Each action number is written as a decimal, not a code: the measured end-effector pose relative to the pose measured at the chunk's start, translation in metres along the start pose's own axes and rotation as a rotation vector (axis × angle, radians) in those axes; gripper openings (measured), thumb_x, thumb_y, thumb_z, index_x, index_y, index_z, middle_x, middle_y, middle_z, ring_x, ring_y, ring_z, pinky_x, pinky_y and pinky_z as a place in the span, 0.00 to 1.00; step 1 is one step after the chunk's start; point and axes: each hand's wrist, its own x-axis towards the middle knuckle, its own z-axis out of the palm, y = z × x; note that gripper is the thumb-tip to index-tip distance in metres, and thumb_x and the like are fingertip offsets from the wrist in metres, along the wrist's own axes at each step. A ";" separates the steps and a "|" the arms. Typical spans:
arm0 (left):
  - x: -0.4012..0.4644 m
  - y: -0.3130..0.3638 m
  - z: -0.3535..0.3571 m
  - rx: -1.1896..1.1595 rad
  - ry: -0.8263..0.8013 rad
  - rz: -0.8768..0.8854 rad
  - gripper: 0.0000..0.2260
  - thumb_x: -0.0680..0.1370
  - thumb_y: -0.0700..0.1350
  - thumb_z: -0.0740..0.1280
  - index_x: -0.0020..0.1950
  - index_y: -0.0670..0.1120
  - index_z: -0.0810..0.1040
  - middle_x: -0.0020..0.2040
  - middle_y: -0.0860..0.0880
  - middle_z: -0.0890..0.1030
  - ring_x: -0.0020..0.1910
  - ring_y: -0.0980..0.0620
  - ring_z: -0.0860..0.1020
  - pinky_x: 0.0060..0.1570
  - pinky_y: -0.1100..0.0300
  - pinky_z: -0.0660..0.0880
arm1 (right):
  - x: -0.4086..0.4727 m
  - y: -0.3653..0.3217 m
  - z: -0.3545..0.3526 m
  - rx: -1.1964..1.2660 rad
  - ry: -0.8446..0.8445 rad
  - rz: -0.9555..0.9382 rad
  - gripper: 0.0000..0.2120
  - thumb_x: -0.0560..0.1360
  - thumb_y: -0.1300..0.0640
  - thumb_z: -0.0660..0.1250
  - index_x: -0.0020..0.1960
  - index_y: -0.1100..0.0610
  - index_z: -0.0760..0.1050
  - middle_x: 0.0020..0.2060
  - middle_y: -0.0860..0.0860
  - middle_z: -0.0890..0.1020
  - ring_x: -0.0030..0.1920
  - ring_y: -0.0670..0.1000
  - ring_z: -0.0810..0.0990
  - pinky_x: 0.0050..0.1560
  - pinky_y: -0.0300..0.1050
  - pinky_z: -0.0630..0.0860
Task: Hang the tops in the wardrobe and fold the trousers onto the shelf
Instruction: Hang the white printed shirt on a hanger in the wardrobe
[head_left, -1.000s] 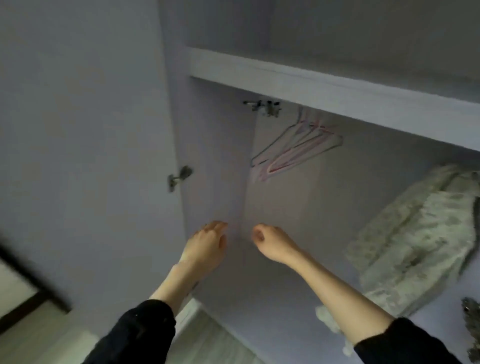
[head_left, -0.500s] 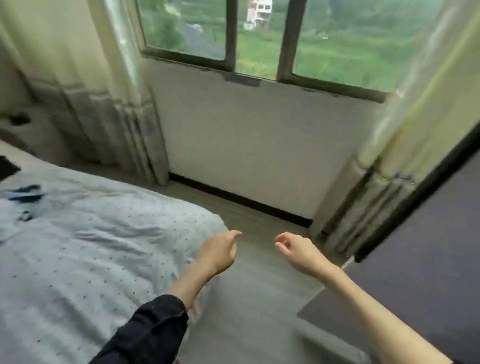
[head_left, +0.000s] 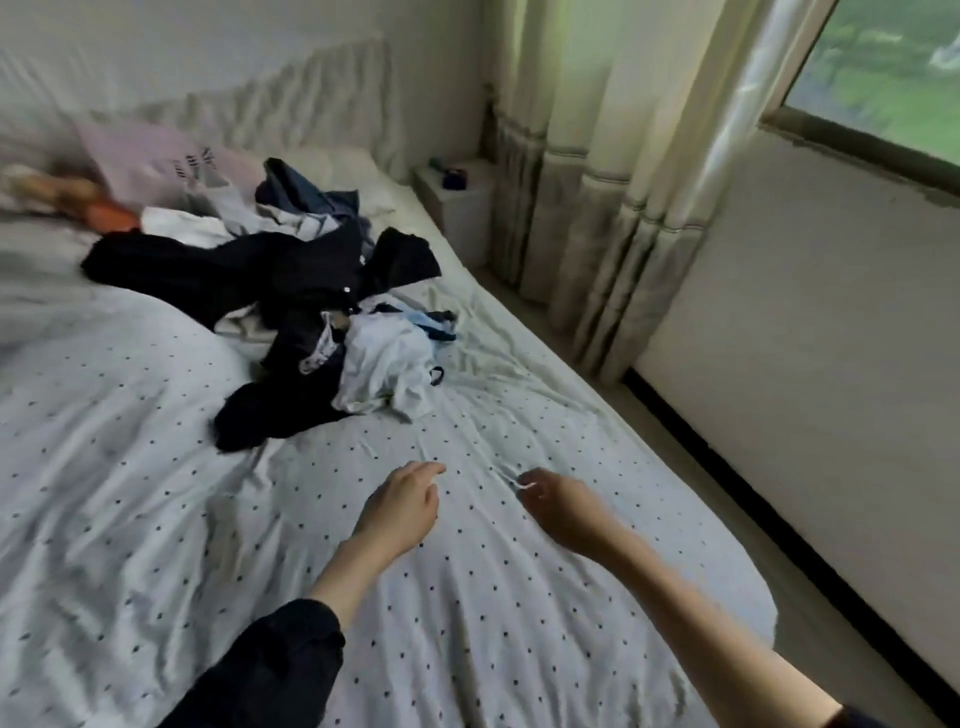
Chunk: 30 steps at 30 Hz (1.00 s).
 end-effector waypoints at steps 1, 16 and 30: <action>0.007 -0.010 -0.006 0.006 0.020 -0.023 0.17 0.81 0.42 0.53 0.70 0.48 0.68 0.68 0.49 0.70 0.65 0.50 0.69 0.61 0.58 0.69 | 0.013 -0.011 0.001 -0.016 -0.003 -0.028 0.16 0.81 0.51 0.57 0.66 0.53 0.71 0.60 0.51 0.80 0.57 0.51 0.79 0.58 0.46 0.74; 0.218 -0.158 -0.041 0.080 0.131 -0.291 0.18 0.81 0.43 0.58 0.71 0.45 0.66 0.68 0.46 0.70 0.65 0.45 0.69 0.58 0.52 0.69 | 0.231 -0.069 0.040 0.079 0.009 -0.024 0.15 0.80 0.56 0.58 0.66 0.54 0.70 0.58 0.52 0.80 0.58 0.51 0.78 0.54 0.40 0.71; 0.201 -0.124 -0.019 -0.167 0.184 -0.012 0.07 0.80 0.43 0.58 0.47 0.41 0.71 0.46 0.41 0.77 0.46 0.41 0.75 0.40 0.56 0.64 | 0.245 -0.059 0.037 0.300 0.155 0.035 0.13 0.79 0.57 0.61 0.63 0.57 0.74 0.55 0.52 0.81 0.57 0.49 0.78 0.49 0.34 0.68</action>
